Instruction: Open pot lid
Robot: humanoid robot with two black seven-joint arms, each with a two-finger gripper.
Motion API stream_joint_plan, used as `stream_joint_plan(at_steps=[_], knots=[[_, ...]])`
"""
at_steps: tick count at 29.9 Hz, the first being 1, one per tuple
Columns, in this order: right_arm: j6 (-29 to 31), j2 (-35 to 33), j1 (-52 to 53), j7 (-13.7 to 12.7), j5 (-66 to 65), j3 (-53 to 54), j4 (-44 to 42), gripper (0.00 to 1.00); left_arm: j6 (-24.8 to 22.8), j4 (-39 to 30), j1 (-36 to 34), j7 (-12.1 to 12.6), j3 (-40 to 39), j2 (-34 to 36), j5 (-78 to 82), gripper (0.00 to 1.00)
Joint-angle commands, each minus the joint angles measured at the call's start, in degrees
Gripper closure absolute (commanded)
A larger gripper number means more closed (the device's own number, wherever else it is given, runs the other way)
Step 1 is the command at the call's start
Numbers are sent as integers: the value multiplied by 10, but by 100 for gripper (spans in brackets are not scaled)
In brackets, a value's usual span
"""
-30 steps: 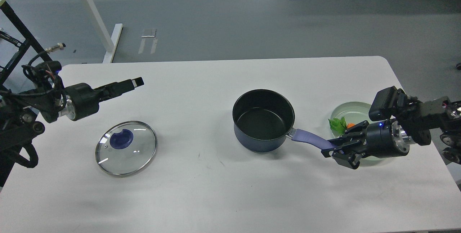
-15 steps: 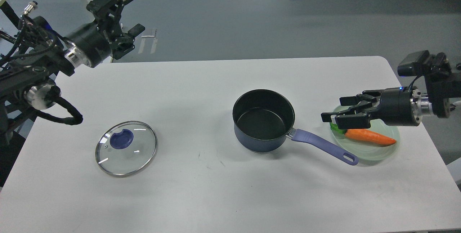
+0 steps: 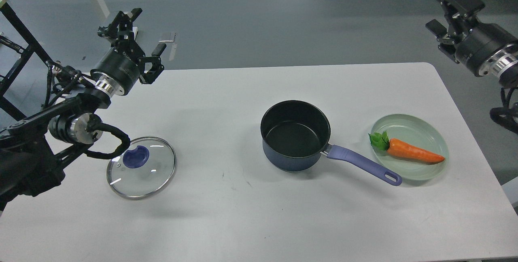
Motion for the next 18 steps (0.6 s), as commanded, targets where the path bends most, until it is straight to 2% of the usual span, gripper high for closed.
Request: stream_joint_plan(at_steps=[1, 4, 5, 7, 9, 10, 15, 18], knots=[[-2, 33, -37, 0, 78, 10, -30, 1, 1, 6, 47, 0, -28, -28, 1, 1], [4, 54, -76, 0, 137, 37, -37, 0, -2, 27, 84, 0, -83, -70, 6, 1], [7, 56, -90, 0, 148, 47, -38, 0, -3, 35, 92, 12, -98, -81, 8, 1], [29, 64, -122, 0, 156, 79, -38, 0, -6, 41, 102, 91, -132, -102, 12, 1], [86, 73, -155, 0, 158, 115, -39, 0, -13, 43, 111, 141, -151, -112, 13, 1], [122, 73, -173, 0, 158, 136, -40, 0, -25, 43, 114, 151, -154, -112, 13, 1], [280, 73, -236, 0, 158, 198, -70, 0, -149, 49, 118, 152, -159, -106, 13, 1], [320, 74, -242, 0, 158, 193, -77, 0, -156, 57, 118, 147, -170, -107, 13, 1]])
